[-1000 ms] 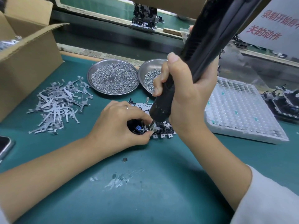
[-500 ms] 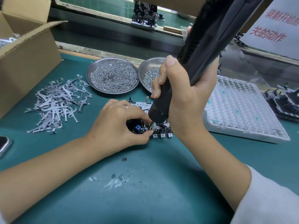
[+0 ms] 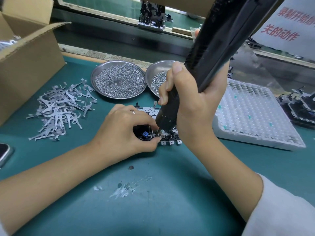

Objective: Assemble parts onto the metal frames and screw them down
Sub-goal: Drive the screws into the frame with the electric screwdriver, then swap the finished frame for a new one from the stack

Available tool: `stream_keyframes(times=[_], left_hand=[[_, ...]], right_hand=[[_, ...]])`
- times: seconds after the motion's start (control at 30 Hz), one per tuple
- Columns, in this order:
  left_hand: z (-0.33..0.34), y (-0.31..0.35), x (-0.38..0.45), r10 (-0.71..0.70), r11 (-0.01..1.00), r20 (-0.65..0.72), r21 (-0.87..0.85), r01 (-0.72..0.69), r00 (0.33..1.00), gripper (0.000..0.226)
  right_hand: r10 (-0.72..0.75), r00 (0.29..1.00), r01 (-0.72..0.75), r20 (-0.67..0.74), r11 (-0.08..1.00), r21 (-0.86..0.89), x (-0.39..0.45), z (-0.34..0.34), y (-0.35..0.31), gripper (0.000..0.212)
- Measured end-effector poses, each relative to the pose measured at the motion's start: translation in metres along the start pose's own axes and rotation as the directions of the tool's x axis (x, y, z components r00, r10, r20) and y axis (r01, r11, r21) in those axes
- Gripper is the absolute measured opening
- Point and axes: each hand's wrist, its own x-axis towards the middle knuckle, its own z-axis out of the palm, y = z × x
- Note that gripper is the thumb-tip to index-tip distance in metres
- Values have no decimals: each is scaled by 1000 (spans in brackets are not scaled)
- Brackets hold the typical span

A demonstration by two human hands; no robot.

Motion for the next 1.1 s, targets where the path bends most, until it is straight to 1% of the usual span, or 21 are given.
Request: stream_keyframes(times=[0.07,0.13,0.17,0.3,0.47,0.6,0.77,0.83,0.9,0.93,0.97,1.0,1.03,1.07,1.1], left_hand=[[0,1,0,5,1000,3,-11,-5,1000,23],[-1,1,0,3,999,6,-33,-3,1000,15],[-1,1,0,0,999,9,-38,0,1000,14],[0,0,-1,-20,1000,16,-21,20,1000,16],[-2,2,-2,-14,1000,31,-2,14,999,18],[-2,3,-3,-22,1000,26,8,22,999,17],[-2,2,-2,-15,1000,56,17,14,998,18],[-3,2,-1,-11,1000,75,13,10,997,20],[-3,0,0,-8,1000,86,3,8,996,24],[-3,0,0,-5,1000,89,-5,6,996,25],[-3,-1,0,-2,1000,91,-13,3,996,25],[-3,-1,0,0,1000,92,-18,1,996,25],[-2,0,0,2,1000,90,-19,0,996,26],[-3,1,0,7,1000,84,-13,-6,996,27],[-3,1,0,10,1000,76,-10,-10,997,27]], right_hand=[[8,1000,-8,-4,1000,-12,0,-1,-1,23],[5,1000,-5,-9,1000,4,3,-5,-3,22],[-7,1000,7,-13,1000,15,6,-7,-5,22],[-48,997,48,-61,999,-4,13,-14,-3,22],[51,997,-53,-50,998,-29,10,-14,4,22],[41,998,-41,-45,999,-20,9,-14,2,24],[61,997,-65,-43,993,-94,8,-18,1,24],[44,999,-48,-28,987,-156,8,-23,-1,31],[-8,1000,4,-12,969,-247,6,-33,-4,47],[-48,999,42,-16,956,-292,3,-40,-4,52],[-103,993,80,-50,939,-336,-2,-48,-3,50],[-158,980,103,-119,922,-374,-8,-55,-1,43],[-194,958,97,-210,910,-403,-15,-62,2,35],[-197,932,58,-304,910,-411,-21,-67,5,28],[-156,914,-4,-376,920,-391,-27,-69,8,22]])
